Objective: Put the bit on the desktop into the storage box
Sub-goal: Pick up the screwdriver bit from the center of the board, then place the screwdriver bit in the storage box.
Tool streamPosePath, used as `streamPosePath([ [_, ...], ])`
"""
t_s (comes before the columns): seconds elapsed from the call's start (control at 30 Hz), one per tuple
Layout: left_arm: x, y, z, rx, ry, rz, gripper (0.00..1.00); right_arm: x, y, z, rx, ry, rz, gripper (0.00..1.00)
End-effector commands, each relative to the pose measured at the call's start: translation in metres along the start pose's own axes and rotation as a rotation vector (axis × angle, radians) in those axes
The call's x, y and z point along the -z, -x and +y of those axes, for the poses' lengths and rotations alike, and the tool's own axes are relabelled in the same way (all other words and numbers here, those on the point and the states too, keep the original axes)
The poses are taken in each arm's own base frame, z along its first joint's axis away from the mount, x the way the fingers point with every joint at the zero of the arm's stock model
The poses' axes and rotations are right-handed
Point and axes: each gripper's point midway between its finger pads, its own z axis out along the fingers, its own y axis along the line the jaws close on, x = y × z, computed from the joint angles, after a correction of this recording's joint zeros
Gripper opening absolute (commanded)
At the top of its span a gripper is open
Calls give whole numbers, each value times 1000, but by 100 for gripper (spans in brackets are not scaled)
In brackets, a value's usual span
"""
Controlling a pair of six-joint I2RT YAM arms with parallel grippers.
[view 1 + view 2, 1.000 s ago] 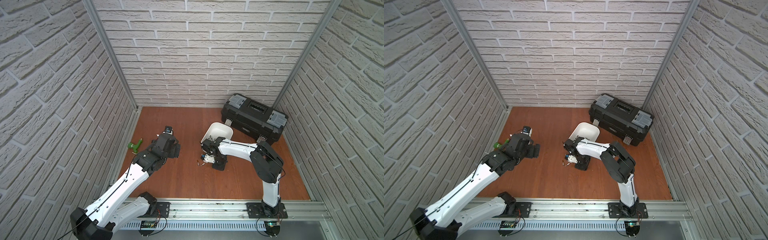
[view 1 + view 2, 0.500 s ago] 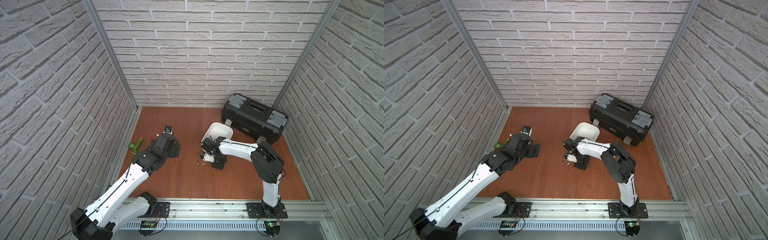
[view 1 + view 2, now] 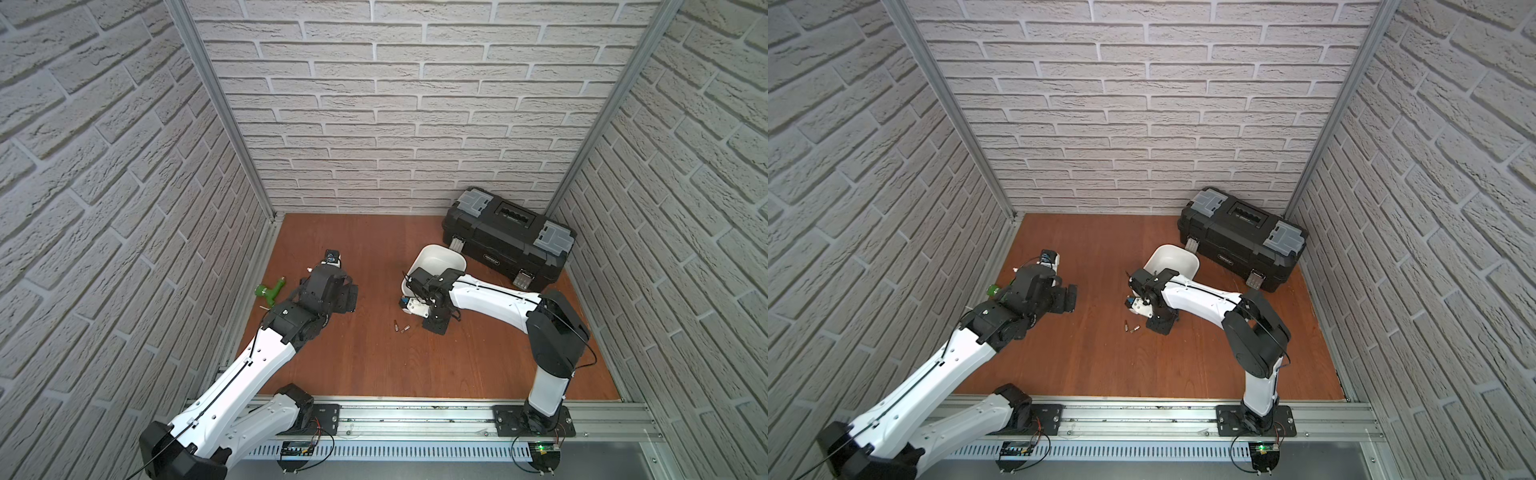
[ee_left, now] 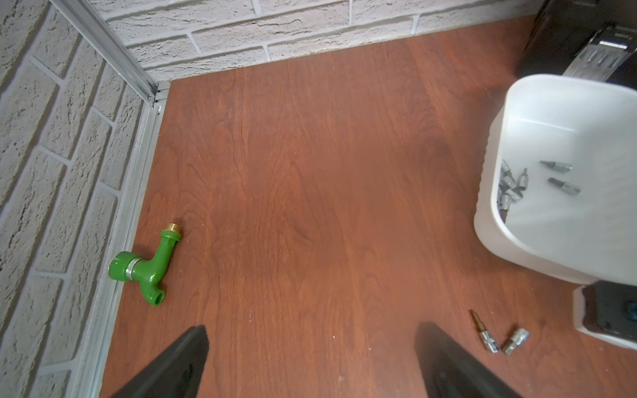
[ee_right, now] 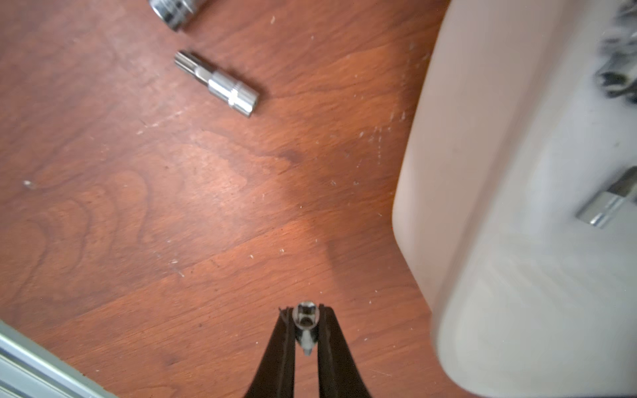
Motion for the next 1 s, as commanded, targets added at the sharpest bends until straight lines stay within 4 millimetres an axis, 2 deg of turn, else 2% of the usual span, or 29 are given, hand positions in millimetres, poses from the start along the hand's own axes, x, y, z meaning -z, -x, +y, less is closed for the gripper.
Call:
streamPosePath([
  [0.0,0,4,2,64,-21,-48,98,27,10,2,-33,18,-110,12],
  [0.1,-1,2,8,112,-10,-59,99,45,18,-3,-65,14,-179,12],
  [0.2,-2,-2,6,150,-39,-52,98,62,26,-16,-131,5,-240,12],
  [0.4,-5,-10,0,123,-77,-12,98,83,39,-57,-301,-12,-333,12],
  [0.53,-11,-20,-8,93,-110,38,99,78,41,-90,-408,-66,-317,12],
  [0.73,-19,-29,-23,40,-169,101,99,64,48,-127,-509,-136,-285,12],
  [0.93,-25,-31,-27,25,-173,137,99,46,58,-148,-509,-168,-248,12],
  [0.97,-26,-31,-27,23,-174,141,98,35,59,-151,-503,-170,-220,12],
])
